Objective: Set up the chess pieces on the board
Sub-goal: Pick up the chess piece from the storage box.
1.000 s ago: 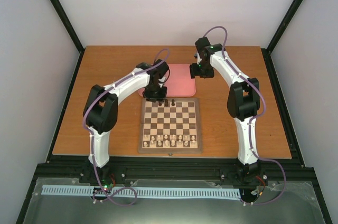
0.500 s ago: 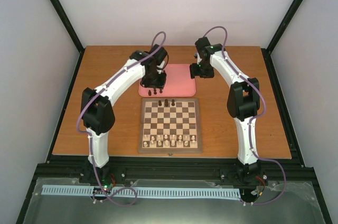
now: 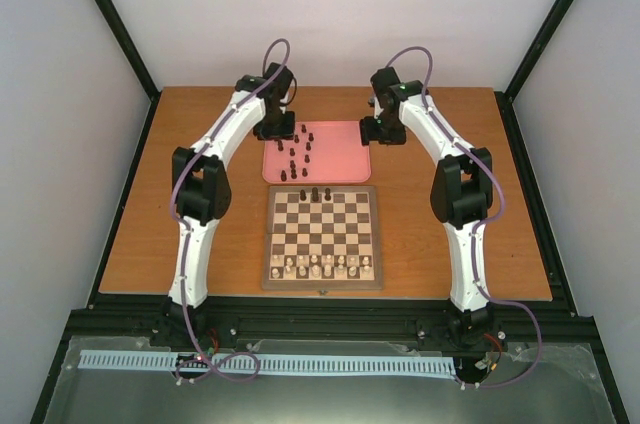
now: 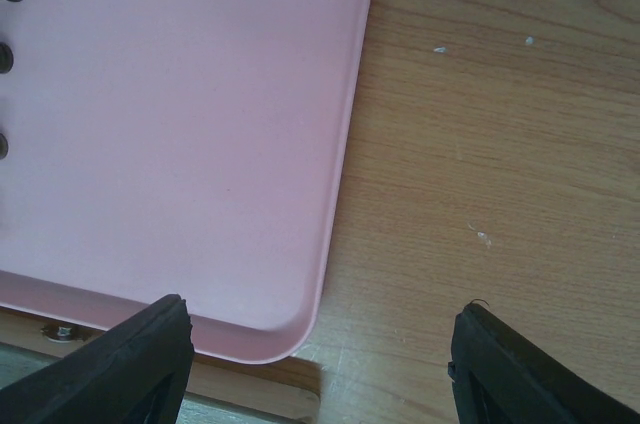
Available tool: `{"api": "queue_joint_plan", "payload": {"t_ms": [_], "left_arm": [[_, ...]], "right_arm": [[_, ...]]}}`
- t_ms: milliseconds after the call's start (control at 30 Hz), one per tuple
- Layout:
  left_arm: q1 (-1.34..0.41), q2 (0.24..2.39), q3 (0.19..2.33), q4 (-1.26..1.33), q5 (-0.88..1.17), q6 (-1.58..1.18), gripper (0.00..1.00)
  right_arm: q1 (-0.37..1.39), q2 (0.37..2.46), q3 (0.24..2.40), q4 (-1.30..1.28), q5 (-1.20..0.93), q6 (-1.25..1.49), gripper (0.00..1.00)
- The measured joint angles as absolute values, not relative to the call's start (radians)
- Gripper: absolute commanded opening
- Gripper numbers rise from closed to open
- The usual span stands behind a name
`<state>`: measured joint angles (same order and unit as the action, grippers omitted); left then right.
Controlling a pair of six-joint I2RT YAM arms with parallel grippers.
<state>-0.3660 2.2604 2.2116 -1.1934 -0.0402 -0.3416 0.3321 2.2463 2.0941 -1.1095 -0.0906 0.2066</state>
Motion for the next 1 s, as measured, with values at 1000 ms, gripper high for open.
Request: {"api": "queue_joint_plan", "payload": {"t_ms": [1000], "left_arm": [[-0.311,2.444,2.307,-1.130,-0.026,-0.421,0.42]], "right_arm": [[0.303,2.264,2.105,-1.110,-0.113,0.207,0.71]]}}
